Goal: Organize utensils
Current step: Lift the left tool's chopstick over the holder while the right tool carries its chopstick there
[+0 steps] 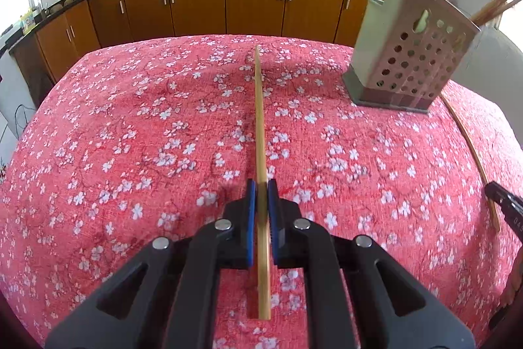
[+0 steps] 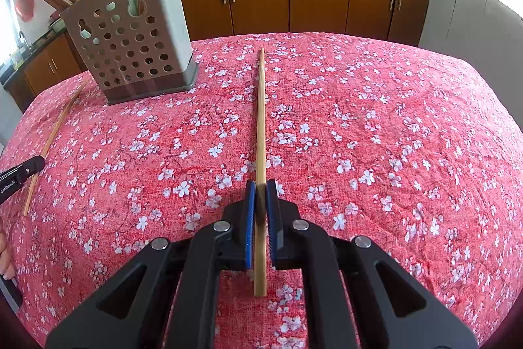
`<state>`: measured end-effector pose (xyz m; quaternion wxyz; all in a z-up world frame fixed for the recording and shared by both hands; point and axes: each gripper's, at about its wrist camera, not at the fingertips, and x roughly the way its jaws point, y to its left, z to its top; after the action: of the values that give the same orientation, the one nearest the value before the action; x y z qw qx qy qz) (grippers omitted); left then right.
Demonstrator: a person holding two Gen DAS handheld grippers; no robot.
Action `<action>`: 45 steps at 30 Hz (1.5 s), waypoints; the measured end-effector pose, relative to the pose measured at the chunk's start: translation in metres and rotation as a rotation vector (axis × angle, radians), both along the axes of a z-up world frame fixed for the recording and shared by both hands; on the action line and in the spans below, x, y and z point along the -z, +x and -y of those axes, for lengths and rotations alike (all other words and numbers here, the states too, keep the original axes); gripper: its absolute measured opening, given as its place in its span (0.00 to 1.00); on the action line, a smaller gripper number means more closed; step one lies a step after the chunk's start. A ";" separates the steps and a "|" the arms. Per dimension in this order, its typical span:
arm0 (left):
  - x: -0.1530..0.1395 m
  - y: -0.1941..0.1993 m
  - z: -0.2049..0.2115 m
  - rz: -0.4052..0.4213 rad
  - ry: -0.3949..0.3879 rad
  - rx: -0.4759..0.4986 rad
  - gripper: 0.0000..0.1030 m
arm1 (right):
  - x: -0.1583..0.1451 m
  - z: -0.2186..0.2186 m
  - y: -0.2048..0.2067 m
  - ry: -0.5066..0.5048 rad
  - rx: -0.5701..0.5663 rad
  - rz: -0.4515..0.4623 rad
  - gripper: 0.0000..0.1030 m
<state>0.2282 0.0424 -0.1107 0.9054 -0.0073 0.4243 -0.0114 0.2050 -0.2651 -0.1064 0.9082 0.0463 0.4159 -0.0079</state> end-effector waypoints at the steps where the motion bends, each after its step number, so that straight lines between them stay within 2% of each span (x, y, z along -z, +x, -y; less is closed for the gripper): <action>1: 0.000 0.000 -0.002 -0.001 0.000 0.005 0.10 | 0.000 0.001 -0.001 0.005 0.000 0.000 0.08; 18: -0.001 0.000 -0.003 -0.004 0.003 0.010 0.10 | -0.004 -0.001 -0.002 -0.003 0.001 -0.002 0.08; 21: -0.002 -0.001 0.005 -0.016 0.060 0.031 0.08 | -0.007 -0.006 -0.003 -0.062 -0.018 0.005 0.07; 22: -0.006 -0.003 0.007 -0.029 0.067 0.049 0.08 | -0.015 -0.005 -0.008 -0.065 -0.024 0.039 0.07; 25: -0.030 -0.017 0.008 0.027 0.050 0.084 0.08 | -0.053 0.001 -0.024 -0.056 -0.015 0.170 0.07; 28: -0.070 -0.034 0.009 0.125 0.039 0.125 0.08 | -0.091 0.007 -0.036 -0.043 -0.006 0.284 0.07; 32: -0.128 -0.049 0.007 0.254 -0.025 0.154 0.08 | -0.138 0.012 -0.050 -0.027 0.003 0.422 0.07; 34: -0.154 -0.051 0.008 0.303 -0.066 0.158 0.08 | -0.153 0.015 -0.051 -0.013 0.002 0.455 0.07; 39: -0.194 -0.056 0.013 0.362 -0.107 0.195 0.08 | -0.179 0.017 -0.049 0.027 -0.012 0.499 0.07; 45: -0.246 -0.066 0.039 0.486 -0.138 0.249 0.08 | -0.247 0.014 -0.053 0.133 -0.044 0.652 0.07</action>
<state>0.1617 0.0029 0.1356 0.9696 -0.0136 0.1906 -0.1528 0.1522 -0.2793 0.1410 0.9884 0.0967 0.1040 0.0540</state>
